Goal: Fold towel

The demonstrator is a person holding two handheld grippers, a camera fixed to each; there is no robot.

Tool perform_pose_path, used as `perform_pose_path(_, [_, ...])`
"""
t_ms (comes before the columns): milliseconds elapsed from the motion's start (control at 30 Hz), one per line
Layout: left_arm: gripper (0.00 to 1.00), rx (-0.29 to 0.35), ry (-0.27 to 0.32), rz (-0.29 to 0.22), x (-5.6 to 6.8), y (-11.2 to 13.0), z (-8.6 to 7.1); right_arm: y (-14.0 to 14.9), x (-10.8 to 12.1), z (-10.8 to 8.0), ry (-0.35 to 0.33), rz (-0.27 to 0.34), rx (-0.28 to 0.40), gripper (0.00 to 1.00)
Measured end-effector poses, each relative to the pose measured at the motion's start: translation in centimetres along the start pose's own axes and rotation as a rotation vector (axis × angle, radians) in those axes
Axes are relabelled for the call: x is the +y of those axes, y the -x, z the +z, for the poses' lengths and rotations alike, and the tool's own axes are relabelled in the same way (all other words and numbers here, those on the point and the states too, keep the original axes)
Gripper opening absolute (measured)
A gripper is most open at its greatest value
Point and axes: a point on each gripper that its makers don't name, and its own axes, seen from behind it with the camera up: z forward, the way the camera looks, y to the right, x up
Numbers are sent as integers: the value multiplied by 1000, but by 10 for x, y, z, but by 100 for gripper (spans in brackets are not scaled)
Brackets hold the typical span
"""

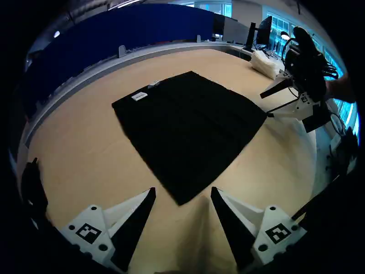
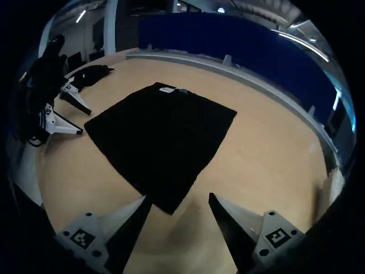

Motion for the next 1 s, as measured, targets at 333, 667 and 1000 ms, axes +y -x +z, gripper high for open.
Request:
perform_pose_path(333, [70,-57,-19,4,-2,9,3,12,-3,8,-10,12,-30,75])
perform_pose_path(667, [54,-64,-20,20,2,10,2,15,-12,11,-34,23,-33,66])
perform_pose_path(1000, [36,-83,-8,31,4,9,2,14,-17,11,-61,27,-38,41])
